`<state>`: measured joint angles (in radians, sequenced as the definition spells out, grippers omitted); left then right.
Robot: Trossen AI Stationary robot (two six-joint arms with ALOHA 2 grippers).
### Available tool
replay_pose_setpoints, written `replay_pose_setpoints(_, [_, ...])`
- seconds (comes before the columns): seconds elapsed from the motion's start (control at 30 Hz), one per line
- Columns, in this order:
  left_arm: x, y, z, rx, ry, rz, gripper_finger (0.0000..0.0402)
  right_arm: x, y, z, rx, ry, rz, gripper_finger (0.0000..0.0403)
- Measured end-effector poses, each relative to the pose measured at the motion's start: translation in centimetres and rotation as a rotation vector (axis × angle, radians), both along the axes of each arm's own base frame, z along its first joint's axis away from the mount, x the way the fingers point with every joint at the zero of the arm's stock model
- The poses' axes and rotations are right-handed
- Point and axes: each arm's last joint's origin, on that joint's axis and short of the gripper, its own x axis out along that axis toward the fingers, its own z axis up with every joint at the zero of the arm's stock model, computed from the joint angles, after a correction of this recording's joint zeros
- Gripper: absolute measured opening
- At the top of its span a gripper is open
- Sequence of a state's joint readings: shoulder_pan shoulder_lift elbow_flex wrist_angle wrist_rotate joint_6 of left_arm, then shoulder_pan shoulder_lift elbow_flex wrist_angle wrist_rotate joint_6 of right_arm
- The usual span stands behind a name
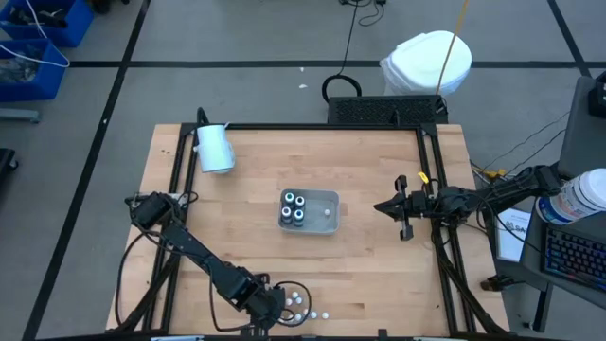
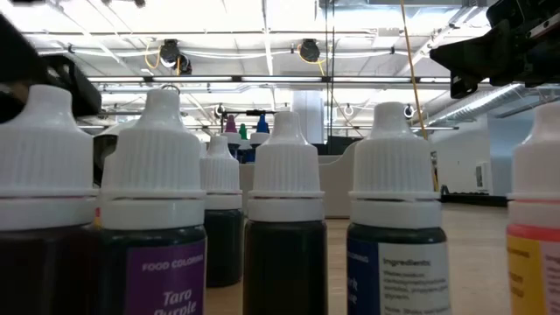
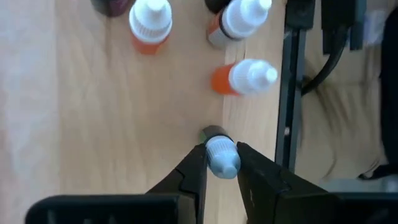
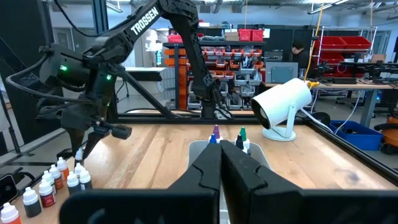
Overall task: Pick & Place food coloring
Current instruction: Put the small green food coloring bottle into the gray bin
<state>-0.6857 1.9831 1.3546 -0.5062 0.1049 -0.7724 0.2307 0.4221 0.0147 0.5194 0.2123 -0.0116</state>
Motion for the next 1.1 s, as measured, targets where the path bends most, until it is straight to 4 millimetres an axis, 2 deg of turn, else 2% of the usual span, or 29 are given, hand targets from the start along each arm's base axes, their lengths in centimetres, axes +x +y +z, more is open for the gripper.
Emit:
replay_pose_setpoints(0.17, [0.5, -0.2, 3.3, 0.065, 0.039, -0.044, 0.007, 0.0, 0.0, 0.0, 0.0, 0.0, 0.0, 0.0])
replay_pose_setpoints(0.33, [1.1, 0.1, 8.7, 0.172, 0.004, -0.086, 0.0072, 0.0, 0.0, 0.0, 0.0, -0.001, 0.0, 0.0])
replay_pose_setpoints(0.5, [2.5, 2.3, 14.1, 0.285, -0.109, -0.059, 0.0073, 0.0, 0.0, 0.0, 0.0, -0.001, 0.0, 0.0])
replay_pose_setpoints(0.63, [3.9, 4.9, 17.2, 0.334, -0.182, -0.024, 0.0073, 0.0, 0.0, 0.0, 0.0, -0.001, 0.0, 0.0])
replay_pose_setpoints(0.8, [6.1, 9.0, 18.9, 0.332, -0.233, -0.012, 0.0073, 0.0, 0.0, 0.0, -0.004, 0.0, -0.001, 0.0])
replay_pose_setpoints(1.1, [9.9, 16.3, 18.4, 0.445, -0.316, -0.063, 0.0074, 0.0, 0.0, 0.1, -0.025, -0.008, -0.003, 0.0])
